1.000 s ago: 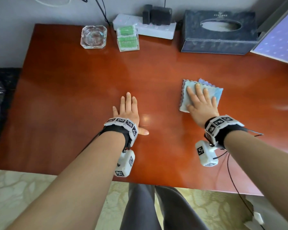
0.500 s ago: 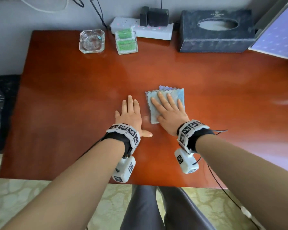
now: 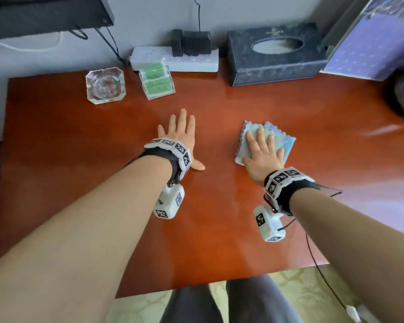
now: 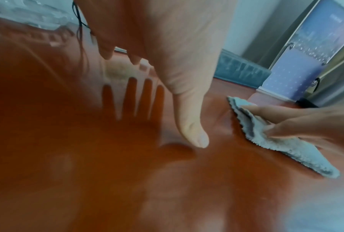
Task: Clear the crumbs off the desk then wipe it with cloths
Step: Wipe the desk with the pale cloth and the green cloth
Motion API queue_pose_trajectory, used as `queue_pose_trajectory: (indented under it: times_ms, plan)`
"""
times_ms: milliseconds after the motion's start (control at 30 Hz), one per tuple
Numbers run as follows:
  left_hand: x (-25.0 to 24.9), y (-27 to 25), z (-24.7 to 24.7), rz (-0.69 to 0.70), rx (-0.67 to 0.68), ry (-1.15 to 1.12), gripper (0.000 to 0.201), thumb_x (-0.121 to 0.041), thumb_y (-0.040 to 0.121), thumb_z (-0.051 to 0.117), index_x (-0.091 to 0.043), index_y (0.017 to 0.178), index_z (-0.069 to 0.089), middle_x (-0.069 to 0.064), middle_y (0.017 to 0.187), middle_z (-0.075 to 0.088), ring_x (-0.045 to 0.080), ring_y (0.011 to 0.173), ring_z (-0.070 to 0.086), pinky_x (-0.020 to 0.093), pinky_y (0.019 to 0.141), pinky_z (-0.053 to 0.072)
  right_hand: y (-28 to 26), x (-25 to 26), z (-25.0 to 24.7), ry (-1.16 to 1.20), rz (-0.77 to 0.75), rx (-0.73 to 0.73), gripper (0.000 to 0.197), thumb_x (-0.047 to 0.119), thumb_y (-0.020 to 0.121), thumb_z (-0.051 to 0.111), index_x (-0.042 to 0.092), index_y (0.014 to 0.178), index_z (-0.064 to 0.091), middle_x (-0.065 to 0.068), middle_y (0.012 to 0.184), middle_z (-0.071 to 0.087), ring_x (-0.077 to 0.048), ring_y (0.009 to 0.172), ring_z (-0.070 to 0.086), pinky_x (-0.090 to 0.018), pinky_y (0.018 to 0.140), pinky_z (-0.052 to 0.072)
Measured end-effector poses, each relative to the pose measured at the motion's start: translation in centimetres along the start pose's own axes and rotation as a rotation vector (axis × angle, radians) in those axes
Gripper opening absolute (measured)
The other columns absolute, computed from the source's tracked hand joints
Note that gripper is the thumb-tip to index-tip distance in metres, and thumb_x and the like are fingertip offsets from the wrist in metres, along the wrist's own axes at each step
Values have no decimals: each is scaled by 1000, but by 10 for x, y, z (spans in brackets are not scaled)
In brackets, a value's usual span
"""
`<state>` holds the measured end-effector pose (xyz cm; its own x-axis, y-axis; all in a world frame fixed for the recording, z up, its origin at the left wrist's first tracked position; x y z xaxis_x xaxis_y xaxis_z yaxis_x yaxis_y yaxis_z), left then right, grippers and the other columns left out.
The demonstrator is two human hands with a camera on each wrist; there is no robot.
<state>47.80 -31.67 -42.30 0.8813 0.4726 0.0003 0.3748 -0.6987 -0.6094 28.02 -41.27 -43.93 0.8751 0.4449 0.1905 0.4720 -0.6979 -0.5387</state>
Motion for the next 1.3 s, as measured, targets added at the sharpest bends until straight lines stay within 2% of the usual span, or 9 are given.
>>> queue_pose_trajectory:
  times_ms: [167, 300, 533, 633, 700, 900, 1000, 1133, 1300]
  plan:
    - [-13, 13, 9, -40, 55, -34, 149, -61, 61, 85, -8, 153, -19, 11, 160, -29, 40, 149, -14, 63, 117, 17, 10, 71, 17, -129, -253, 44, 69, 32, 100, 30, 32, 155, -10, 4, 161, -24, -27, 148, -21, -57, 118, -9]
    - [-11, 12, 9, -41, 49, -43, 149, -61, 60, 84, -10, 154, -19, 8, 160, -29, 37, 149, -15, 60, 118, 17, 25, 69, 7, -160, -358, 66, 68, 31, 100, 31, 37, 154, -10, 8, 161, -23, -25, 149, -19, -55, 119, -5]
    - [-10, 16, 9, -50, 100, -80, 151, -56, 58, 88, -13, 154, -20, 5, 159, -32, 35, 149, -19, 59, 119, 11, 77, -49, -60, 4, 22, -51, 66, 35, 99, 37, 39, 155, 3, 7, 164, -12, -24, 151, -9, -54, 120, 1]
    - [-10, 19, 10, -63, 103, -71, 151, -56, 58, 89, -13, 153, -20, 6, 159, -32, 36, 149, -18, 60, 119, 11, 81, -54, -66, 19, 100, -72, 69, 34, 97, 41, 38, 155, 5, 8, 164, -11, -26, 151, -8, -55, 120, 1]
    - [-13, 20, 11, -74, 101, -49, 152, -57, 57, 89, -12, 153, -20, 8, 158, -32, 37, 149, -17, 61, 118, 13, 80, -36, -63, 6, 76, -73, 70, 34, 97, 41, 37, 156, 4, 8, 164, -12, -26, 151, -10, -56, 119, 1]
    - [-17, 21, 10, -111, 103, -22, 153, -57, 56, 89, -10, 153, -19, 10, 159, -31, 39, 149, -15, 63, 117, 15, 77, 69, -41, -141, -289, 57, 68, 29, 99, 34, 34, 156, -3, 6, 162, -20, -28, 150, -16, -60, 118, -4]
    - [-18, 21, 9, -121, 143, 3, 153, -57, 58, 88, -10, 152, -24, 11, 157, -35, 39, 148, -19, 62, 118, 14, 81, 102, -38, -171, -334, 71, 66, 35, 100, 31, 32, 156, -5, 5, 162, -20, -28, 150, -16, -60, 119, -3]
    - [-16, 23, 9, -125, 152, 18, 153, -58, 58, 87, -10, 152, -24, 10, 157, -35, 38, 148, -19, 61, 119, 14, 93, 98, -47, -181, -368, 46, 67, 35, 99, 34, 34, 156, 0, 6, 164, -14, -25, 151, -10, -55, 120, 1]
    - [-15, 22, 9, -129, 154, 18, 154, -59, 56, 88, -11, 151, -24, 9, 157, -34, 38, 149, -17, 61, 119, 14, 103, 39, -61, -117, -322, -6, 69, 33, 95, 38, 38, 155, 5, 10, 164, -11, -23, 151, -7, -51, 121, 1]
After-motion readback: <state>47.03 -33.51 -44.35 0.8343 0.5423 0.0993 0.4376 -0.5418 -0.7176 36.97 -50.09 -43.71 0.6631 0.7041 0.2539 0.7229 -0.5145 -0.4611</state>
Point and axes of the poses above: each hand's wrist, its own y-axis towards the middle knuckle, its own z-axis out of the palm, x = y × z, the point moved 5 cm from there along y, towards the middle knuckle
